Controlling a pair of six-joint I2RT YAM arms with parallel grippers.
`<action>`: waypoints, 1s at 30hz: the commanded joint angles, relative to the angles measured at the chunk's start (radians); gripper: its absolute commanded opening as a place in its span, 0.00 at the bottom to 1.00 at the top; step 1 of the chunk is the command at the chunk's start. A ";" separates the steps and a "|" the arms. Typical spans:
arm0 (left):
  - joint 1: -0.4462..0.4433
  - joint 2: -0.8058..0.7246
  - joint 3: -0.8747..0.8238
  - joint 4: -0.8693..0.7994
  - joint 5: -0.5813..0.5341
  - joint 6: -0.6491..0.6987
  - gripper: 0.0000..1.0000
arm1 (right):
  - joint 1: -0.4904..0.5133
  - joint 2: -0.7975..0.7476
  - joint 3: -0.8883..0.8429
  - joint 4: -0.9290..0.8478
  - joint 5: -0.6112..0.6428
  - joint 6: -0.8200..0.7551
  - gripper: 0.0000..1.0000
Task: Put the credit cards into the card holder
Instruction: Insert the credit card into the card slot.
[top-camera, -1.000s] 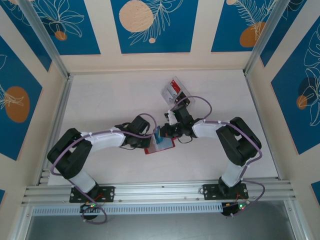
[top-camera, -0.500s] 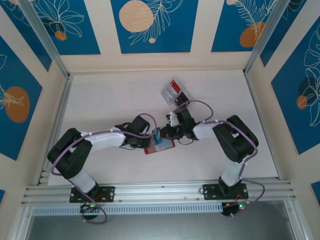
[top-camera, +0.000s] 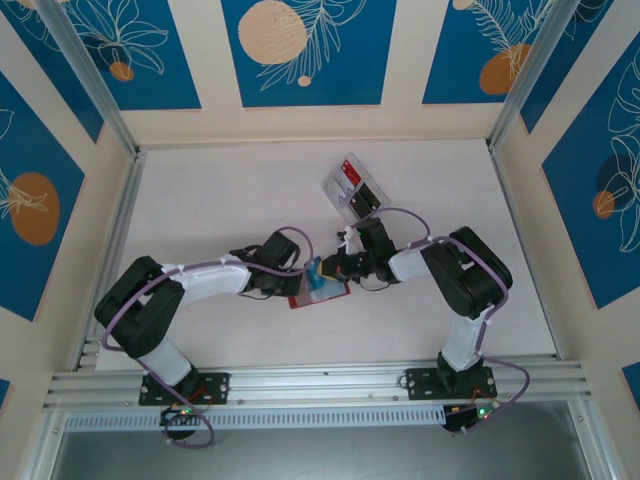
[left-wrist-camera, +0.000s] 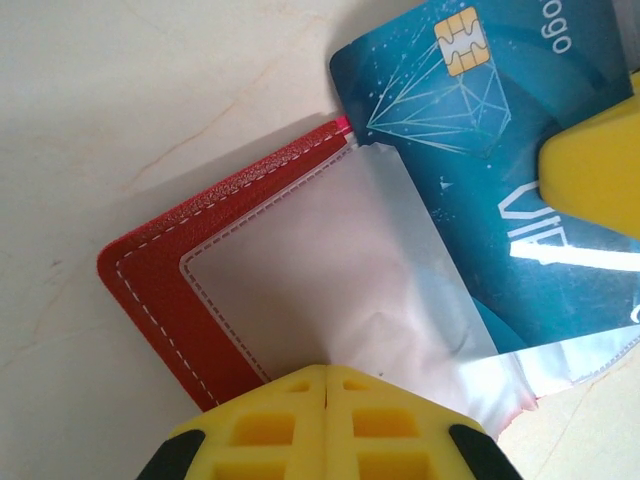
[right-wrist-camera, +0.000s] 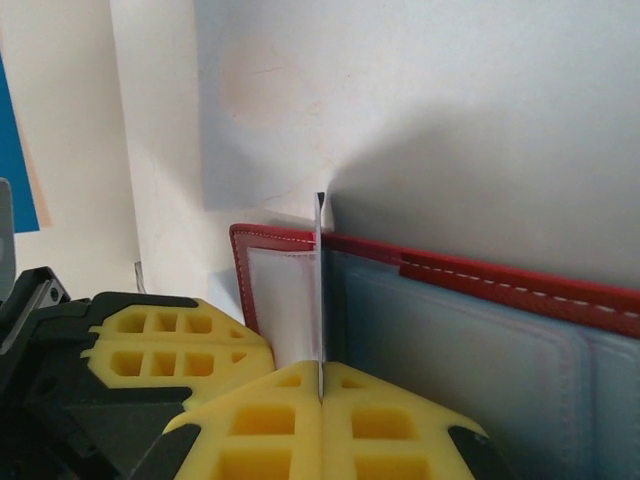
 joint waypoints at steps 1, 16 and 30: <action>-0.006 0.019 -0.025 -0.048 -0.032 -0.008 0.00 | -0.008 0.015 -0.014 0.026 -0.061 0.035 0.00; -0.006 0.012 -0.024 -0.044 -0.030 -0.006 0.00 | 0.010 0.019 -0.002 0.002 -0.077 0.034 0.00; -0.006 0.010 -0.020 -0.046 -0.033 -0.006 0.00 | 0.053 0.013 -0.029 -0.044 -0.043 0.003 0.00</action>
